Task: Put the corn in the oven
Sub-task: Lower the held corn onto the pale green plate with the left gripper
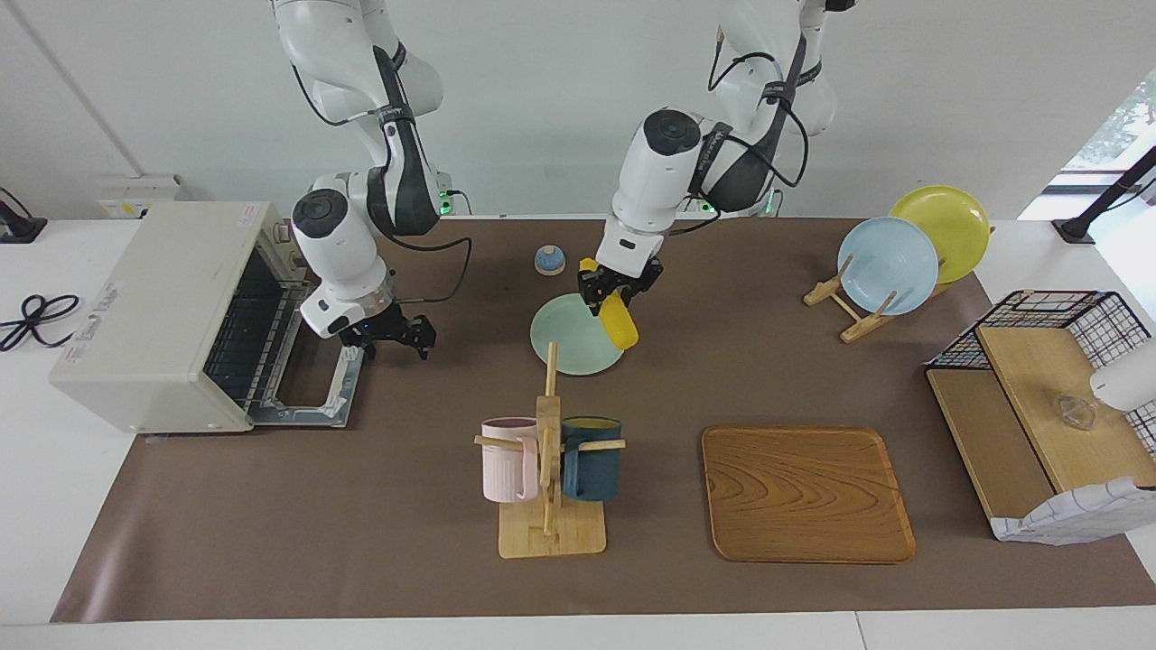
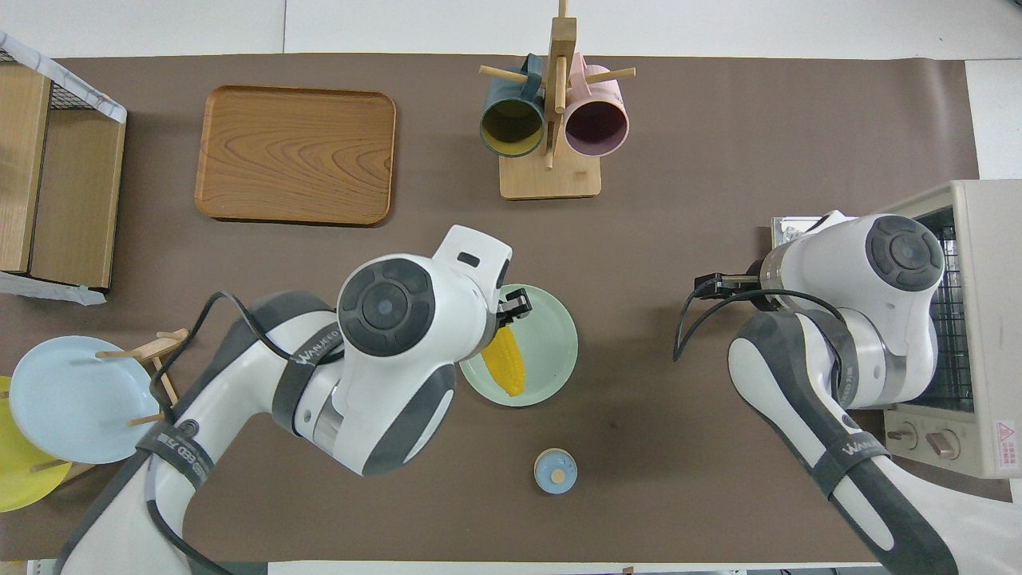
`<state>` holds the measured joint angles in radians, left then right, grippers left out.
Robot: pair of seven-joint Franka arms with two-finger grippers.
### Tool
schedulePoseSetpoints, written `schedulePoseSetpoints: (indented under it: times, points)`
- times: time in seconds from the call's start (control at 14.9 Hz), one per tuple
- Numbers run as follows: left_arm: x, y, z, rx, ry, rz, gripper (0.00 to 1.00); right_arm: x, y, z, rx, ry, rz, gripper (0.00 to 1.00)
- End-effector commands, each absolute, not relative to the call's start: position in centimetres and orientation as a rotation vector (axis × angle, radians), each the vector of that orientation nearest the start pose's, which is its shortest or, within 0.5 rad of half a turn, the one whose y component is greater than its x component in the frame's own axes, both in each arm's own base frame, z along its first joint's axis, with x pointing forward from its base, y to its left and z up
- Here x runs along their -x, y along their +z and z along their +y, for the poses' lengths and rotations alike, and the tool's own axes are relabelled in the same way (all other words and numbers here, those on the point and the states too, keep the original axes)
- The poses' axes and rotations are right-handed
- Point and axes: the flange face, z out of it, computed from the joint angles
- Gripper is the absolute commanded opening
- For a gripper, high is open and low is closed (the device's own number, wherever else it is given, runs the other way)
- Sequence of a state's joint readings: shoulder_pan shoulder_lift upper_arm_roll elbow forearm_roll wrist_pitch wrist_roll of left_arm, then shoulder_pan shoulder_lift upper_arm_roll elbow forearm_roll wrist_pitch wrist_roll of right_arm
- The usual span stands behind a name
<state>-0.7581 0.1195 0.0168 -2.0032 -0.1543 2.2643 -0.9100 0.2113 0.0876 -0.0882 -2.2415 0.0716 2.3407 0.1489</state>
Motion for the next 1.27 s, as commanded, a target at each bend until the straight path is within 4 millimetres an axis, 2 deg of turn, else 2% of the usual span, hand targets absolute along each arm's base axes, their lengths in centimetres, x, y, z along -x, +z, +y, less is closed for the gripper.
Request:
schedulePoseSetpoints:
  times: [0.0, 0.13, 0.27, 0.4, 0.74, 1.07, 1.14, 1.21]
  points:
    - [-41.0, 38.2, -39.9, 3.351, -0.097, -0.394, 0.00, -53.2, 33.1, 6.6, 3.082, 0.008, 0.121, 1.00]
    - [-40.6, 35.5, -41.4, 3.361, -0.124, -0.269, 0.00, -53.3, 33.1, 6.6, 3.082, 0.006, 0.121, 1.00]
    - [-41.1, 33.1, -41.8, 3.362, -0.159, -0.125, 0.00, -53.2, 33.1, 6.6, 3.082, 0.008, 0.121, 1.00]
    - [-41.2, 31.8, -42.3, 3.362, -0.172, -0.101, 0.00, -53.2, 33.1, 6.6, 3.082, 0.008, 0.121, 1.00]
    - [-40.5, 31.5, -43.0, 3.360, -0.167, -0.068, 0.00, -53.2, 33.1, 6.6, 3.082, 0.008, 0.119, 1.00]
    - [-40.4, 31.4, -42.7, 3.345, -0.136, -0.068, 0.01, -53.2, 33.1, 6.6, 3.082, 0.008, 0.121, 1.00]
    - [-40.6, 31.4, -42.5, 3.345, -0.136, -0.078, 0.65, -53.2, 33.1, 6.6, 3.082, 0.008, 0.119, 1.00]
    - [-40.8, 31.7, -42.2, 3.345, -0.133, -0.089, 1.00, -53.2, 33.1, 6.6, 3.082, 0.008, 0.119, 1.00]
